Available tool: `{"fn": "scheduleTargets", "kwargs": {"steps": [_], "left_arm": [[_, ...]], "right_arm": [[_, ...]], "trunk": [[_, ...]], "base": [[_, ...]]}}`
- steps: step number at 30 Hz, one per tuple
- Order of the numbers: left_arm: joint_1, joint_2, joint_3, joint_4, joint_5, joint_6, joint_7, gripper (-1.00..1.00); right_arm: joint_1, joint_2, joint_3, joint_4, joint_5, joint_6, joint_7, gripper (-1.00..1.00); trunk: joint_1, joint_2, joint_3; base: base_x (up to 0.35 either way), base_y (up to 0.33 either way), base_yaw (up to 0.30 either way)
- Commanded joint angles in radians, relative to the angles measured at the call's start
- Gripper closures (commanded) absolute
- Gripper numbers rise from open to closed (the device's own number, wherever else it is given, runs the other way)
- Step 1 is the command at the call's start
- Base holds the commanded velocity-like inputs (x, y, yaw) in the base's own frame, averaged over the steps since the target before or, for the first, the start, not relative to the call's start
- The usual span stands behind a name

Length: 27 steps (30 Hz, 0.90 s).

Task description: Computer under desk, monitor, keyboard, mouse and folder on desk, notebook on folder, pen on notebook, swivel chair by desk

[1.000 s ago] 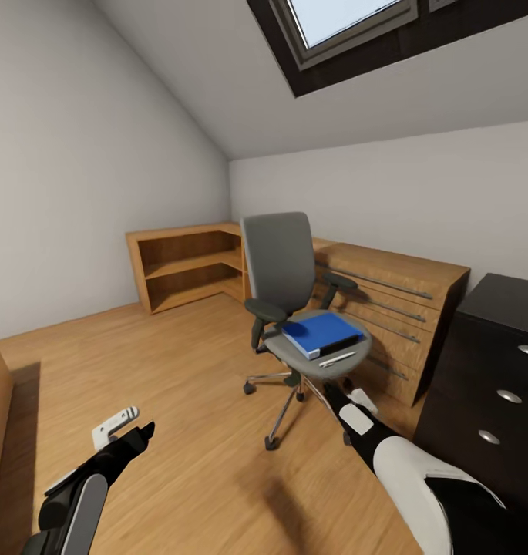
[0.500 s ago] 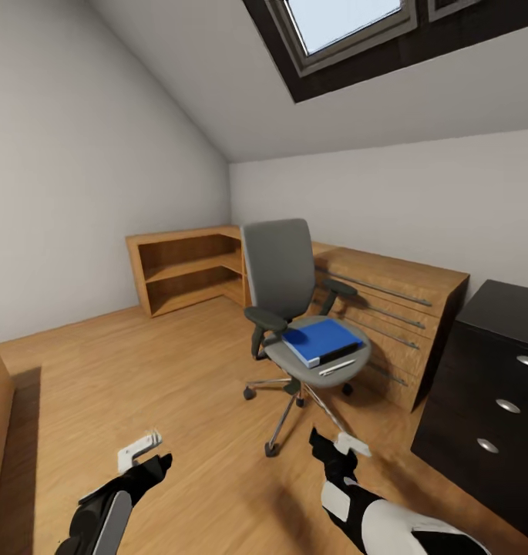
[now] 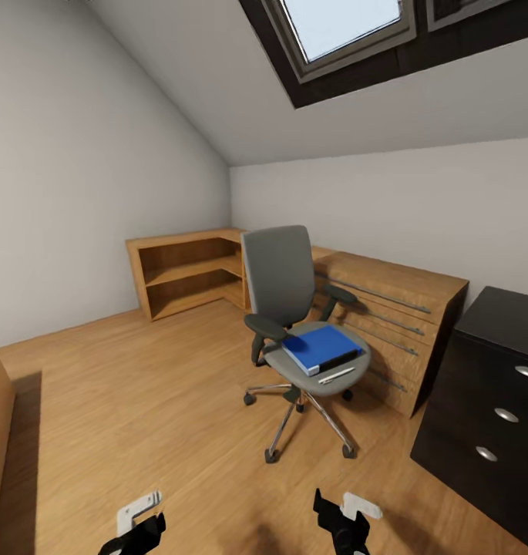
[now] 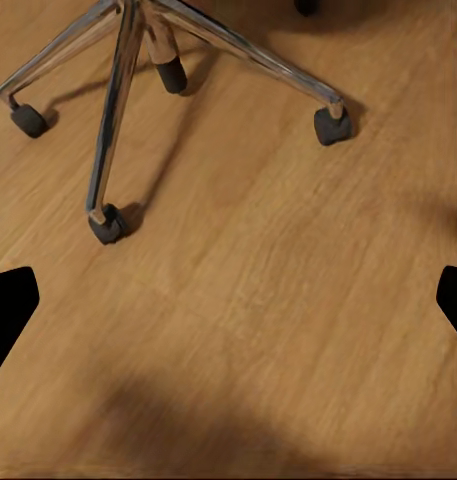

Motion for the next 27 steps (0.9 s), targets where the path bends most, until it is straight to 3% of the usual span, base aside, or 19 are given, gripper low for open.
{"fn": "scheduleTargets", "kwargs": {"steps": [1, 8, 10, 12, 15, 18, 22, 27], "left_arm": [[0.004, 0.0, 0.001, 0.011, -0.002, -0.011, 0.003, -1.0], [0.028, 0.0, 0.0, 0.066, -0.043, -0.061, 0.004, -1.0], [0.032, 0.0, -0.001, 0.111, -0.063, -0.114, 0.005, -1.0], [0.033, -0.001, -0.006, 0.143, -0.093, -0.167, 0.007, -1.0], [0.034, -0.001, -0.031, 0.211, -0.171, -0.245, 0.011, -1.0], [0.034, -0.001, -0.044, 0.249, -0.22, -0.298, 0.013, -1.0], [0.035, -0.003, -0.049, 0.27, -0.247, -0.371, 0.014, -1.0], [0.035, -0.004, -0.05, 0.292, -0.251, -0.388, 0.016, -1.0]], "right_arm": [[0.011, -0.001, -0.007, 0.002, 0.004, -0.005, 0.0, -1.0], [0.044, -0.006, -0.007, 0.001, 0.004, -0.023, -0.001, -1.0], [0.053, -0.011, -0.007, 0.001, 0.004, -0.039, -0.001, -1.0], [0.056, -0.019, -0.007, 0.001, 0.004, -0.046, -0.001, -1.0], [0.058, -0.035, -0.006, 0.001, 0.004, -0.05, -0.001, -1.0], [0.059, -0.042, -0.006, 0.001, 0.004, -0.052, -0.001, -1.0], [0.06, -0.048, -0.006, 0.001, 0.003, -0.053, -0.001, -1.0], [0.061, -0.055, -0.006, 0.001, 0.003, -0.054, -0.001, -1.0]], "trunk": [[-0.004, 0.007, 0.002], [-0.031, 0.056, 0.024], [-0.039, 0.07, 0.03], [-0.046, 0.084, 0.037], [-0.058, 0.105, 0.046], [-0.069, 0.126, 0.055], [-0.085, 0.154, 0.068], [-0.104, 0.189, 0.084]], "base": [[0.0, 0.0, 0.0], [0.0, 0.0, 0.0], [0.0, 0.0, 0.0], [0.0, 0.0, 0.0], [0.0, 0.0, 0.0], [0.0, 0.0, 0.0], [0.0, 0.0, 0.0], [0.0, 0.0, 0.0]]}}
